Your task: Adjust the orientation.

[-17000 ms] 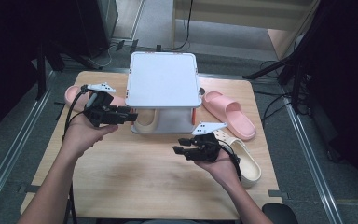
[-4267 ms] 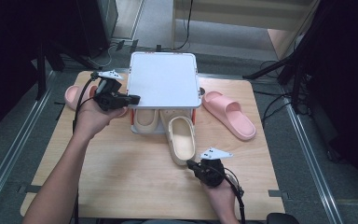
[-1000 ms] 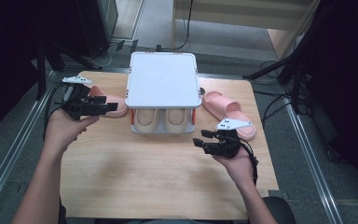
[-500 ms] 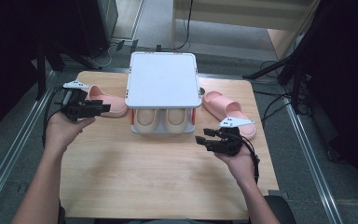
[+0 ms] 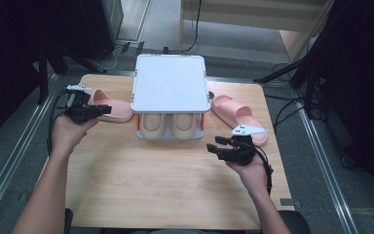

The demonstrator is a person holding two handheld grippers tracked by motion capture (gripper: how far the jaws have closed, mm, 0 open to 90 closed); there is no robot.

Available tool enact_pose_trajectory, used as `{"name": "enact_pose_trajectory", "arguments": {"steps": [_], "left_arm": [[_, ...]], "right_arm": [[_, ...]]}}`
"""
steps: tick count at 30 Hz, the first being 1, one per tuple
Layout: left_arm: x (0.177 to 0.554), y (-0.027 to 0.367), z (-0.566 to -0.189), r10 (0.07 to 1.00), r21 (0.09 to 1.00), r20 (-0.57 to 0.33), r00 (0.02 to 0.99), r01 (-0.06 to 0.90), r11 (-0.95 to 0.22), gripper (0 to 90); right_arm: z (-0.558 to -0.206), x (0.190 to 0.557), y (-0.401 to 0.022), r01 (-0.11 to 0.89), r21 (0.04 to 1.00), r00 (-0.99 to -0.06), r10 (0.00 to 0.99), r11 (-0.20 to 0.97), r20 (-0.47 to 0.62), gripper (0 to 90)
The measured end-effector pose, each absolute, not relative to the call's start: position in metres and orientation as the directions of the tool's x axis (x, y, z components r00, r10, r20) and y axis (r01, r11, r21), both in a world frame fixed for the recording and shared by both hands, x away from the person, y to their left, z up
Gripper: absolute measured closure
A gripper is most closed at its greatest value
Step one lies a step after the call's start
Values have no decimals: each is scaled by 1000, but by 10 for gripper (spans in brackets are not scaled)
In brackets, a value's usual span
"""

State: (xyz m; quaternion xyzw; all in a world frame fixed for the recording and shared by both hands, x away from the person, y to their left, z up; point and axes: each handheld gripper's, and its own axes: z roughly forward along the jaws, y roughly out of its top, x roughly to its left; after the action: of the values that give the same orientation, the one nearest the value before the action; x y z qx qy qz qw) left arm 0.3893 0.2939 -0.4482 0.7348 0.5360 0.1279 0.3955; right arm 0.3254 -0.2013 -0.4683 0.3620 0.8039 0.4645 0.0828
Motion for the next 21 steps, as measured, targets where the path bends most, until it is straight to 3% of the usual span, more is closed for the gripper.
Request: {"name": "enact_pose_trajectory", "arguments": {"steps": [14, 21], "left_arm": [[421, 305, -477, 906, 679, -246, 344, 728, -92, 889], [433, 309, -488, 916, 672, -253, 310, 738, -65, 894]], "right_arm": [[-474, 308, -204, 512, 808, -705, 679, 291, 202, 487], [-475, 304, -209, 525, 806, -683, 701, 275, 205, 484]]}}
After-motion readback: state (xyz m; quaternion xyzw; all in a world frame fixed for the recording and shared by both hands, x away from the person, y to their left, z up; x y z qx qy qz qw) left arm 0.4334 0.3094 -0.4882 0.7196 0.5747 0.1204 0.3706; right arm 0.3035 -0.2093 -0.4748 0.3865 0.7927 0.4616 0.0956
